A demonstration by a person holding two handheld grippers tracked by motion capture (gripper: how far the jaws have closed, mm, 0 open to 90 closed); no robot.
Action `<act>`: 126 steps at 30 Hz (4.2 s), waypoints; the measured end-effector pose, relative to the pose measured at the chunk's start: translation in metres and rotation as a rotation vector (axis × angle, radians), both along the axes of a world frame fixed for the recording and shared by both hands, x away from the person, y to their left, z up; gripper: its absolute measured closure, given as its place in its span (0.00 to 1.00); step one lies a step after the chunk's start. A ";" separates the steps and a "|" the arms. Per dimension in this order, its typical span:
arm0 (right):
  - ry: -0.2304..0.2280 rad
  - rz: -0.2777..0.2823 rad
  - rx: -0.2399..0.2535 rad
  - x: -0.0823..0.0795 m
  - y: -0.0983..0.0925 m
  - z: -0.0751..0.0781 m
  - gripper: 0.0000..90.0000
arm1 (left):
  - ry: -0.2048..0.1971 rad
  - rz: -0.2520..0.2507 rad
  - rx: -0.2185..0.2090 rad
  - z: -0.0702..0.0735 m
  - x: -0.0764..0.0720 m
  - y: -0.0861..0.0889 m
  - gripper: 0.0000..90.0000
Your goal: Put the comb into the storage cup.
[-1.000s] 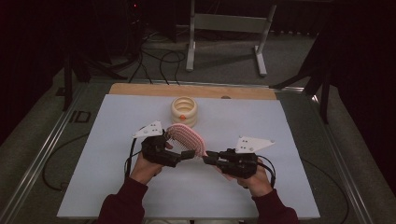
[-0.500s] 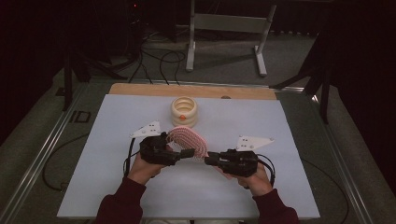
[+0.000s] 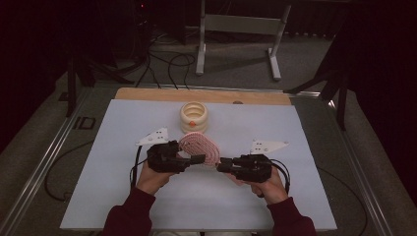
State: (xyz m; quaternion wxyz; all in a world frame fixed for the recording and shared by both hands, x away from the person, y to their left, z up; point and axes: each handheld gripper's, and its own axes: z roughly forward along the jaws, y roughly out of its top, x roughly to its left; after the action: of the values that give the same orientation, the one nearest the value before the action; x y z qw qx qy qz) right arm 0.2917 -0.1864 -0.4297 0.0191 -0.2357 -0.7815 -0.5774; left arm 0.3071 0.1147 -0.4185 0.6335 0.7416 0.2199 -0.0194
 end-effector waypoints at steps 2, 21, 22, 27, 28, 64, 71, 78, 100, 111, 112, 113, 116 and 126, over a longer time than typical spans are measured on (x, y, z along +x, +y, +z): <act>0.000 -0.014 -0.024 0.001 0.001 -0.001 0.84 | -0.007 0.013 -0.019 0.001 -0.001 0.001 0.64; -0.035 -0.083 -0.083 0.001 0.004 -0.004 0.78 | -0.033 0.160 0.017 0.007 0.000 0.007 0.73; -0.041 -0.086 -0.090 0.000 0.004 -0.004 0.76 | -0.032 0.162 0.014 0.008 0.000 0.007 0.73; -0.071 -0.105 -0.126 -0.004 0.006 -0.005 0.72 | -0.034 0.182 0.013 0.009 0.000 0.009 0.73; -0.078 -0.105 -0.133 -0.005 0.006 -0.005 0.71 | -0.033 0.185 0.011 0.010 0.001 0.010 0.73; -0.139 -0.260 -0.227 -0.017 -0.027 -0.028 0.51 | -0.060 0.258 -0.013 0.030 0.007 0.032 0.73; -0.098 -0.326 -0.194 -0.014 -0.044 -0.037 0.39 | -0.073 0.279 -0.013 0.036 0.009 0.038 0.73; -0.102 -0.379 -0.178 -0.014 -0.056 -0.044 0.29 | -0.090 0.293 -0.002 0.042 0.013 0.041 0.73; -0.186 -0.532 -0.221 -0.032 -0.069 -0.051 0.12 | -0.103 0.389 0.009 0.049 0.026 0.050 0.73; -0.215 -0.592 -0.196 -0.037 -0.078 -0.055 0.12 | -0.113 0.415 0.036 0.055 0.033 0.048 0.73; -0.218 -0.597 -0.198 -0.038 -0.079 -0.055 0.12 | -0.114 0.418 0.039 0.056 0.034 0.048 0.73; -0.218 -0.598 -0.193 -0.038 -0.079 -0.055 0.12 | -0.115 0.419 0.040 0.057 0.034 0.048 0.73; -0.221 -0.606 -0.188 -0.039 -0.082 -0.056 0.12 | -0.120 0.424 0.048 0.060 0.036 0.047 0.73; -0.220 -0.618 -0.180 -0.041 -0.085 -0.056 0.12 | -0.130 0.431 0.070 0.068 0.043 0.044 0.73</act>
State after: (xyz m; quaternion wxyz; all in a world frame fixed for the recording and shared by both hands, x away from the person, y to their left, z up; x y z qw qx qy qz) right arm 0.2512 -0.2717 -0.4855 -0.2623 -0.3985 -0.7182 -0.5066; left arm 0.3498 0.1585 -0.3509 0.6097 0.6987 0.3325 0.1718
